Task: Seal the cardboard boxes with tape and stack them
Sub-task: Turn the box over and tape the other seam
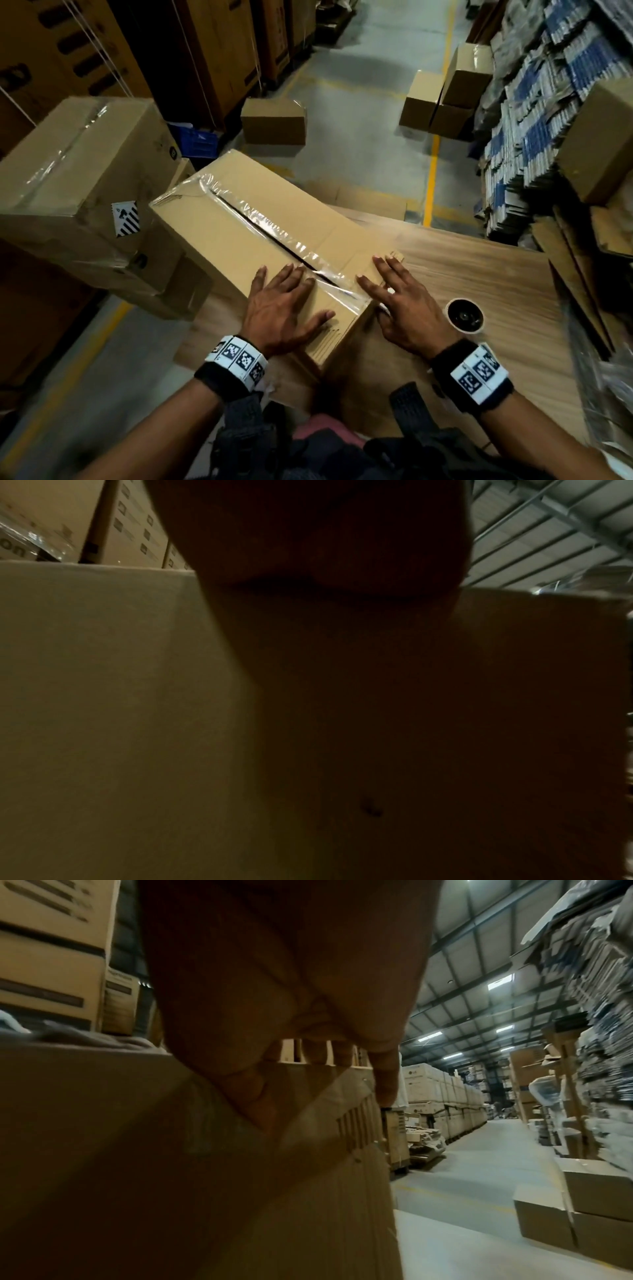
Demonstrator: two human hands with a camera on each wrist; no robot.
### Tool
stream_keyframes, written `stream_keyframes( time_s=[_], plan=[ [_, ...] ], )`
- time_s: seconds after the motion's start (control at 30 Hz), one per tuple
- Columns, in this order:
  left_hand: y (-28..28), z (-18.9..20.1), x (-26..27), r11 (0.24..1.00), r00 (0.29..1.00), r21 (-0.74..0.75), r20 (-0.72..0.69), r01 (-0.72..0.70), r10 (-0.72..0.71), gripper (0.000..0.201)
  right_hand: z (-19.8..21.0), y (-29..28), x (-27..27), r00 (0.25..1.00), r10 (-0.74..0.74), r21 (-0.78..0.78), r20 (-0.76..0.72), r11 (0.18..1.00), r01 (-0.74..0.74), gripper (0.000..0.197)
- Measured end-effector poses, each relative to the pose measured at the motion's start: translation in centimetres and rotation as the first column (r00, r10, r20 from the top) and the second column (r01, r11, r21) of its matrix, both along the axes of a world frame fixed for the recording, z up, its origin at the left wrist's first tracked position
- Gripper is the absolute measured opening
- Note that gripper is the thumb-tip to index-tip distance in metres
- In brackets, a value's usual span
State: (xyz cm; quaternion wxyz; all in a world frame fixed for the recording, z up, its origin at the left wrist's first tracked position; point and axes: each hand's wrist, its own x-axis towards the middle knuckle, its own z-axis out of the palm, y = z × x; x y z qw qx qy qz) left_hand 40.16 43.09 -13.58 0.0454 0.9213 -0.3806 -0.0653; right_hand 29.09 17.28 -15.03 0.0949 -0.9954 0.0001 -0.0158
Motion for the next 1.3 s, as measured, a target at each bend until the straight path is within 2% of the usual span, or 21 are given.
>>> stream_keyframes(
  time_s=[0.17, 0.27, 0.37, 0.47, 0.53, 0.63, 0.73, 0.83, 0.93, 1.07, 1.17, 1.3],
  plan=[
    [2.0, -0.5, 5.3, 0.962, 0.964, -0.063, 0.028, 0.266, -0.265, 0.077, 0.1, 3.8, -2.8, 0.991, -0.133, -0.081, 0.016, 0.988, 0.134, 0.090],
    [2.1, -0.2, 8.3, 0.942, 0.941, -0.066, 0.106, 0.330, -0.323, 0.066, 0.3, 5.6, -3.4, 0.981, -0.193, -0.137, -0.025, 0.973, 0.188, 0.092],
    [1.6, 1.1, 8.1, 0.961, 0.957, -0.128, 0.190, 0.244, -0.218, 0.064, 1.0, 6.3, -2.9, 0.978, -0.209, -0.136, 0.023, 0.968, 0.210, 0.098],
    [1.5, 1.3, 3.9, 0.940, 0.982, -0.327, 0.183, 0.098, -0.039, 0.069, 1.2, 6.0, -1.5, 0.995, -0.048, -0.124, 0.084, 0.991, 0.058, 0.101],
    [1.4, 0.1, 0.0, 0.911, 0.980, -0.405, 0.198, 0.074, 0.009, 0.067, 0.9, 5.4, -0.4, 0.994, 0.008, -0.140, 0.105, 0.990, 0.006, 0.096],
    [0.6, -2.8, -3.7, 0.929, 0.970, -0.358, 0.241, 0.089, 0.000, 0.059, -0.5, 4.4, 0.2, 0.997, 0.070, -0.142, 0.032, 0.988, -0.065, 0.075],
    [0.4, -5.0, -3.7, 0.910, 0.953, -0.390, 0.304, 0.141, -0.018, 0.052, -1.4, 4.0, 0.0, 0.992, 0.106, -0.155, 0.068, 0.983, -0.095, 0.061],
    [0.6, -5.7, -2.6, 0.889, 0.944, -0.416, 0.325, 0.191, -0.050, 0.063, -1.2, 4.5, 0.1, 0.991, 0.088, -0.128, 0.103, 0.989, -0.075, 0.065],
    [0.7, -5.9, -2.3, 0.851, 0.941, -0.469, 0.327, 0.238, -0.082, 0.056, -0.9, 5.0, 0.5, 0.981, 0.155, -0.170, 0.116, 0.976, -0.134, 0.071],
    [1.1, -6.4, -2.2, 0.774, 0.938, -0.570, 0.337, 0.274, -0.083, 0.045, -1.4, 5.3, 1.0, 0.974, 0.186, -0.151, 0.132, 0.975, -0.166, 0.067],
    [1.4, -6.3, -2.2, 0.772, 0.948, -0.579, 0.305, 0.262, -0.093, 0.050, -0.9, 5.4, 1.2, 0.984, 0.158, -0.124, 0.088, 0.981, -0.146, 0.067],
    [0.2, -5.0, -3.3, 0.781, 0.949, -0.587, 0.314, 0.213, -0.023, 0.041, -0.4, 5.3, 0.9, 0.986, 0.159, -0.110, 0.056, 0.982, -0.152, 0.060]
  ],
)
